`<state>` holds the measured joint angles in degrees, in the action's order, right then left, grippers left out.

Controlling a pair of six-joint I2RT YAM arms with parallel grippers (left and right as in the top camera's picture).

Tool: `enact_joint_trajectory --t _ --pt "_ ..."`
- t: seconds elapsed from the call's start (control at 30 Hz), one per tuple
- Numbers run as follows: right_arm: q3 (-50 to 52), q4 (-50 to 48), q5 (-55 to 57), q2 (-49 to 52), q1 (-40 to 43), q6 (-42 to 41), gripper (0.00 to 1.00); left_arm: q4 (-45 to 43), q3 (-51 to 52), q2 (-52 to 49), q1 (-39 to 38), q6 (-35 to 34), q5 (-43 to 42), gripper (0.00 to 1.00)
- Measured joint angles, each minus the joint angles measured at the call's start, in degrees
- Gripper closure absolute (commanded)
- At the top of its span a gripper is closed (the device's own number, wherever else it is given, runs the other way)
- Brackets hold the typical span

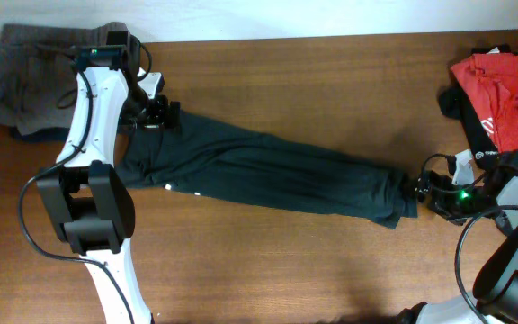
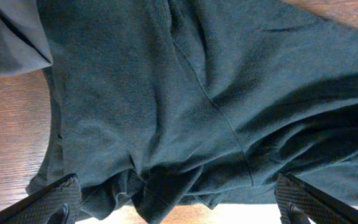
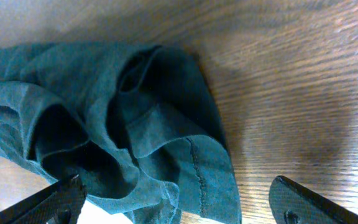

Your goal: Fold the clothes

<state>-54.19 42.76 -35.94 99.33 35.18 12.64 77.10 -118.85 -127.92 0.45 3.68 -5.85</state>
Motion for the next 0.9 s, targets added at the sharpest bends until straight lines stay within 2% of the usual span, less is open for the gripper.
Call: enact_joint_trajectory --t 0.27,0.63,0.9 --pt "1.6 -2.0 -0.3 0.3 0.0 0.0 0.01 0.0 0.0 0.0 0.0 0.0 0.0 0.01" --pt "3.8 -4.1 -6.6 0.3 -0.5 0.0 0.02 0.0 0.0 0.0 0.0 0.0 0.0 0.01" --pt "3.9 -4.6 -8.1 0.4 -10.0 0.0 0.01 -0.2 0.0 0.0 0.0 0.0 -1.1 0.01"
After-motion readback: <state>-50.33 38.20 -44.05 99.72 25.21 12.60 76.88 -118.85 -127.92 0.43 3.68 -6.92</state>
